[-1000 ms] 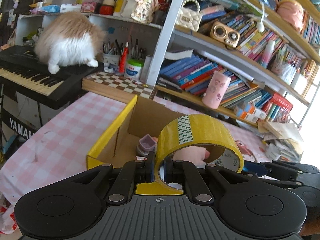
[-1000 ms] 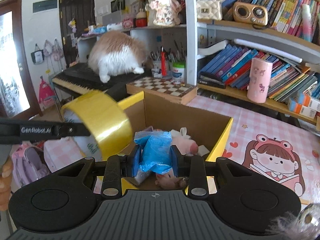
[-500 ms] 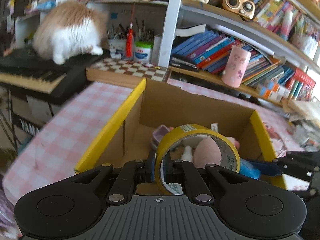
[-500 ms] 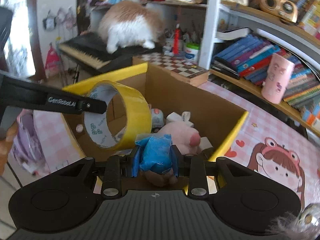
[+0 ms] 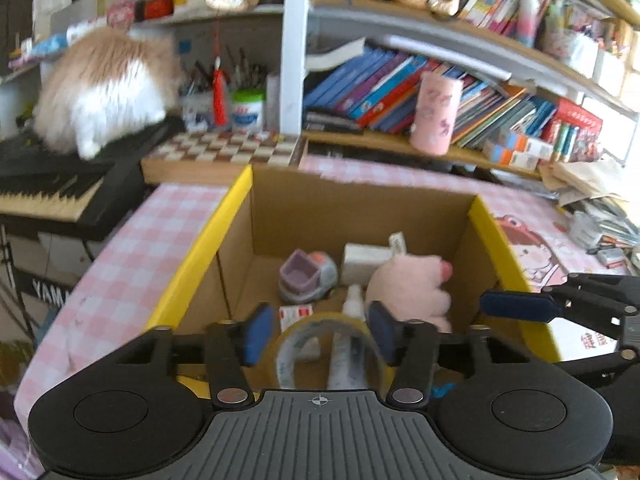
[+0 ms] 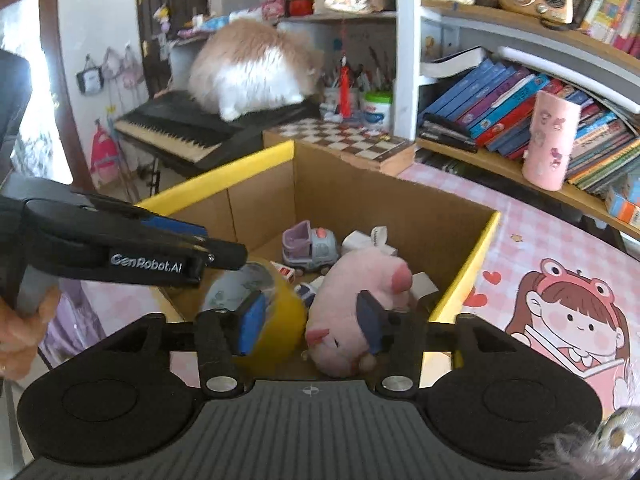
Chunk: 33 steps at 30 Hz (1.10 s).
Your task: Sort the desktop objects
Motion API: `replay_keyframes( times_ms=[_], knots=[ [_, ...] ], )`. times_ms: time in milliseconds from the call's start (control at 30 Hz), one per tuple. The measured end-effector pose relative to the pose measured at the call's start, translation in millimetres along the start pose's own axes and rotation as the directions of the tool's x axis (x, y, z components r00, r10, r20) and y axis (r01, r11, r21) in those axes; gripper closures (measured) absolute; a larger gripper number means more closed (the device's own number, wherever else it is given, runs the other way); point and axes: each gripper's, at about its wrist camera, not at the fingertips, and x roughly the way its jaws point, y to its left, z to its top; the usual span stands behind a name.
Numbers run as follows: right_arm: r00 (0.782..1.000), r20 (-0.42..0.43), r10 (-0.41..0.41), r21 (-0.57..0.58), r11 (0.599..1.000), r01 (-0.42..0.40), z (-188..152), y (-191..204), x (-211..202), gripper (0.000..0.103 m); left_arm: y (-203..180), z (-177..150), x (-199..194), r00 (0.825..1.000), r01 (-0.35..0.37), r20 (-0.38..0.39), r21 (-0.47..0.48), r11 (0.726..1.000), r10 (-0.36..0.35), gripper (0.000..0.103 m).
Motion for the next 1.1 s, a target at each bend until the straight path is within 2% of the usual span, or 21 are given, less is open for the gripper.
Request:
replay_keyframes(
  times_ms=[67, 167, 300, 467, 933, 1100],
  knots=[
    [1.0, 0.012, -0.027, 0.023, 0.999, 0.027, -1, -1, -5, 0.053, -3, 1, -8, 0.999, 0.006, 0.034, 0.016, 1.0, -0.007, 0.029],
    [0.997, 0.045, -0.06, 0.068, 0.996, 0.057, -4, -4, -16, 0.052, -7, 2, -20, 0.997, 0.007, 0.076, 0.033, 0.999, -0.009, 0.023],
    [0.99, 0.09, -0.106, 0.102, 0.99, 0.096, -8, 1, -35, 0.05, -8, 0, -38, 0.993, 0.003, 0.119, 0.021, 1.0, -0.005, 0.02],
    [0.981, 0.107, -0.163, 0.153, 0.977, 0.146, -21, 8, -57, 0.049, -7, -12, -65, 0.987, 0.005, 0.163, 0.0, 1.0, -0.005, 0.015],
    [0.948, 0.103, -0.301, 0.234, 0.934, 0.272, -66, 41, -117, 0.048, -2, -63, -108, 0.99, 0.019, 0.138, -0.023, 1.0, -0.016, 0.013],
    [0.93, 0.095, -0.355, 0.256, 0.912, 0.322, -83, 53, -135, 0.043, -7, -81, -117, 0.992, 0.016, 0.124, -0.022, 1.0, -0.013, 0.012]
  ],
)
